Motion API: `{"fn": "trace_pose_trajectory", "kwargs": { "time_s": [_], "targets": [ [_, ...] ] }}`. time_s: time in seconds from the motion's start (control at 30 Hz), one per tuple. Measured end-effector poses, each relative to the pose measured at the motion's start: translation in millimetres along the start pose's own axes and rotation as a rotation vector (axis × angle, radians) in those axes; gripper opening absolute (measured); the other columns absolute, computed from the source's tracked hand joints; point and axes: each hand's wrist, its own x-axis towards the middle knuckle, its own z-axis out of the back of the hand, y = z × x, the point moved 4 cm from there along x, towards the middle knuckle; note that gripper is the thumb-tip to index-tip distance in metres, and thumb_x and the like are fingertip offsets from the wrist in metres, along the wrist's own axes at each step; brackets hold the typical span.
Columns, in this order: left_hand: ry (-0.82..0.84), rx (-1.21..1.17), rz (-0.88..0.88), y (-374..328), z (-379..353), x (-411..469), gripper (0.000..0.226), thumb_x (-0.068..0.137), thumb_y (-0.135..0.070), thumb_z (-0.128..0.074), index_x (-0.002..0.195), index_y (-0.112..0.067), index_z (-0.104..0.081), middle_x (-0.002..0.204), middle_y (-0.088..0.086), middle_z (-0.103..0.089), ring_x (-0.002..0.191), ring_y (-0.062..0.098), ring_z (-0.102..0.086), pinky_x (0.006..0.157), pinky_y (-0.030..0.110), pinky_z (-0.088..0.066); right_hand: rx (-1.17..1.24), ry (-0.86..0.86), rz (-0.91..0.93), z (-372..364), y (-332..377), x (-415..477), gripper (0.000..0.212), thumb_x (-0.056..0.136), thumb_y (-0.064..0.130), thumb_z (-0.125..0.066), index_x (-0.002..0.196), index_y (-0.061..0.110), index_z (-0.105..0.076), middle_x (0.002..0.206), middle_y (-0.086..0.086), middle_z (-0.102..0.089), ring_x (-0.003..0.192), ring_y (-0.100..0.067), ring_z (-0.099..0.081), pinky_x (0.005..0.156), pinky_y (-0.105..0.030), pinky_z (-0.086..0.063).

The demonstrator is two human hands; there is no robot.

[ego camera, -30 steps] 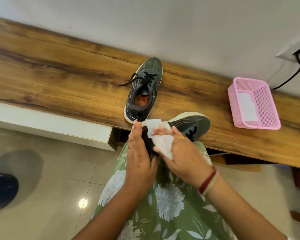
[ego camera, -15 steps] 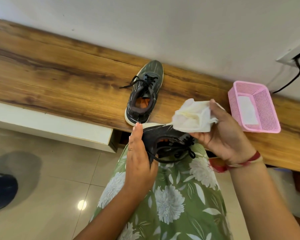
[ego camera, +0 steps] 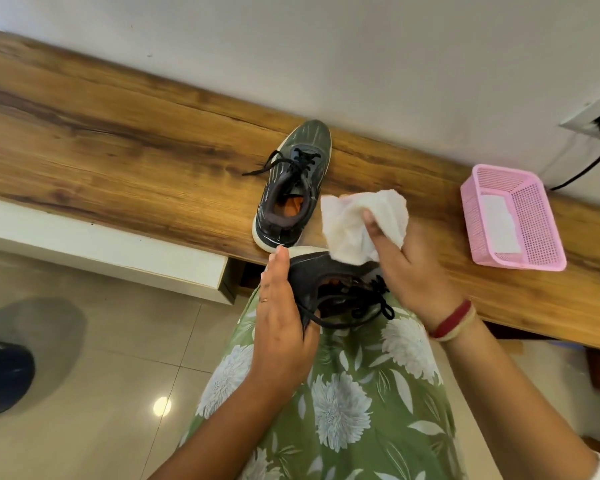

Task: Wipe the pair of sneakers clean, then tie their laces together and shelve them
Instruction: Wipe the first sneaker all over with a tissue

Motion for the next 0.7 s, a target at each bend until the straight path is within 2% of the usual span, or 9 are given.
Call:
{"fn": "trace_pose_trajectory", "kwargs": {
  "time_s": [0.07,0.13,0.2,0.33,0.43,0.53,0.6,0.63,0.7],
  "targets": [
    [0.008,0.004,0.008,2,-1,-1,0.078,0.089,-0.034,-0.041,0.150,-0.038,0.007,0.157,0.004,-0.022,0.146,0.020,-0.017,0.120,0.027,-0.008,-0.260,0.150,0.162,-13,-3,-9,0.035,0.095,0.030,-0.038,0.119,0.014,-0.058,0.103,0.008,-0.060,0.093,0.000,-0.057,0.080,-0.019,-0.043],
    [0.013,-0.011,0.020,4,-1,-2,0.082,0.085,-0.027,-0.042,0.150,-0.038,0.007,0.156,0.006,-0.023,0.146,0.021,-0.018,0.120,0.036,-0.013,-0.512,0.364,0.213,-28,-18,-21,0.049,0.090,0.033,-0.035,0.123,0.004,-0.056,0.113,-0.009,-0.061,0.102,-0.022,-0.059,0.086,-0.032,-0.042],
    [0.014,-0.014,0.016,5,-1,-2,0.083,0.082,-0.023,-0.041,0.151,-0.033,0.003,0.156,0.006,-0.023,0.146,0.022,-0.018,0.120,0.036,-0.012,-0.613,0.472,0.217,-34,-24,-29,0.050,0.091,0.038,-0.036,0.122,0.005,-0.057,0.117,-0.010,-0.061,0.108,-0.026,-0.057,0.091,-0.031,-0.038],
    [0.018,-0.004,-0.013,3,-1,-1,0.076,0.082,-0.018,-0.040,0.151,-0.021,-0.006,0.157,0.007,-0.022,0.147,0.021,-0.015,0.120,0.026,-0.004,-0.500,0.340,0.069,-31,-20,-31,0.045,0.088,0.051,-0.043,0.109,0.016,-0.062,0.106,0.003,-0.065,0.098,-0.013,-0.059,0.083,-0.026,-0.043],
    [0.017,0.008,-0.006,3,-1,-2,0.076,0.083,-0.020,-0.041,0.151,-0.019,-0.008,0.157,0.007,-0.021,0.147,0.021,-0.014,0.119,0.025,-0.005,-0.506,0.235,0.009,-32,-23,-31,0.034,0.089,0.039,-0.049,0.109,0.015,-0.064,0.099,0.001,-0.066,0.092,-0.015,-0.060,0.077,-0.021,-0.042],
    [0.005,0.033,-0.016,3,-1,-2,0.079,0.085,-0.014,-0.049,0.151,-0.019,-0.006,0.158,0.004,-0.017,0.147,0.020,-0.013,0.119,0.025,-0.005,-0.631,0.191,-0.032,-36,-23,-36,0.045,0.086,0.028,-0.040,0.124,0.012,-0.059,0.115,-0.004,-0.065,0.107,-0.020,-0.059,0.087,-0.027,-0.044],
    [0.000,0.039,-0.020,4,-2,-2,0.084,0.082,-0.006,-0.055,0.151,-0.018,-0.008,0.158,0.004,-0.017,0.147,0.020,-0.013,0.120,0.027,-0.006,-0.708,0.187,-0.049,-41,-19,-39,0.053,0.085,0.033,-0.031,0.123,0.011,-0.060,0.126,-0.003,-0.060,0.117,-0.020,-0.055,0.093,-0.028,-0.044],
    [0.000,0.040,-0.016,5,-2,-2,0.085,0.082,-0.004,-0.055,0.151,-0.018,-0.008,0.158,0.005,-0.018,0.147,0.021,-0.013,0.120,0.027,-0.006,-0.736,0.190,-0.063,-44,-19,-38,0.051,0.086,0.033,-0.032,0.122,0.012,-0.061,0.129,-0.001,-0.058,0.117,-0.019,-0.055,0.092,-0.027,-0.045],
    [0.000,0.038,-0.005,5,-2,-2,0.082,0.083,-0.007,-0.052,0.151,-0.017,-0.008,0.158,0.006,-0.020,0.147,0.022,-0.013,0.119,0.025,-0.004,-0.781,0.178,-0.072,-51,-19,-33,0.036,0.084,0.020,-0.051,0.118,0.013,-0.063,0.127,0.001,-0.058,0.108,-0.019,-0.059,0.085,-0.027,-0.047]
  ]
}}
